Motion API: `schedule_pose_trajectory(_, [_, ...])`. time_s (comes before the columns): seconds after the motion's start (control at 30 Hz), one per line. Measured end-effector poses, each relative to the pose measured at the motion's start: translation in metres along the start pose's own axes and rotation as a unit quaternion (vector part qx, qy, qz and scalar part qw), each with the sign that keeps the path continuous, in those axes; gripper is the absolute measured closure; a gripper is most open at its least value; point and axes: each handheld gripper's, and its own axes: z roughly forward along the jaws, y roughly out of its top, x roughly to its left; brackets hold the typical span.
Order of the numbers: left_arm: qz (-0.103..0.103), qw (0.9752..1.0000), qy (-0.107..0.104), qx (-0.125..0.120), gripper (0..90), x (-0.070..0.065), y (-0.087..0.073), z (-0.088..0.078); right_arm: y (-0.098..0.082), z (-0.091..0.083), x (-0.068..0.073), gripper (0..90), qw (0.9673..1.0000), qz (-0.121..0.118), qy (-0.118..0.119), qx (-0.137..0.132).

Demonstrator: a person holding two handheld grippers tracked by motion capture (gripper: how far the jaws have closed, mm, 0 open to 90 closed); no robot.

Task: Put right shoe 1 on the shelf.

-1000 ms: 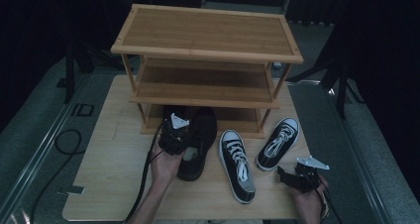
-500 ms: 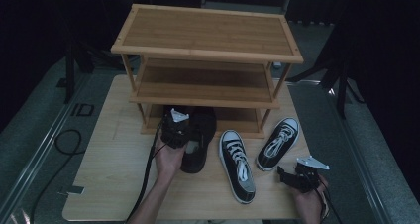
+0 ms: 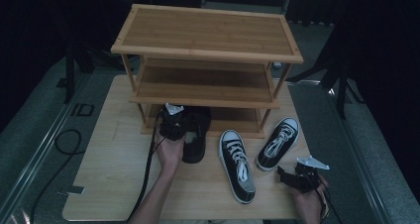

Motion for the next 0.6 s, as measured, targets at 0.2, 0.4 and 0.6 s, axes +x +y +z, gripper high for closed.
schedule_pose_trajectory(0.2, [-0.003, 0.9999, -0.015, 0.0, 78.2, 0.0, 0.001, 0.0, 0.0, 0.0, 0.0, 18.9, 1.0, -0.001, 0.001, 0.0])
schedule_pose_trajectory(0.4, [0.009, 0.9993, -0.036, 0.004, 61.8, 0.003, 0.005, -0.01, 0.0, 0.0, 0.0, 18.8, 1.0, -0.001, 0.002, 0.0])
schedule_pose_trajectory(0.6, [0.04, 0.9975, -0.058, -0.004, 61.1, -0.002, 0.005, -0.035, 0.0, 0.0, 0.0, 18.9, 1.0, -0.001, 0.002, 0.0])
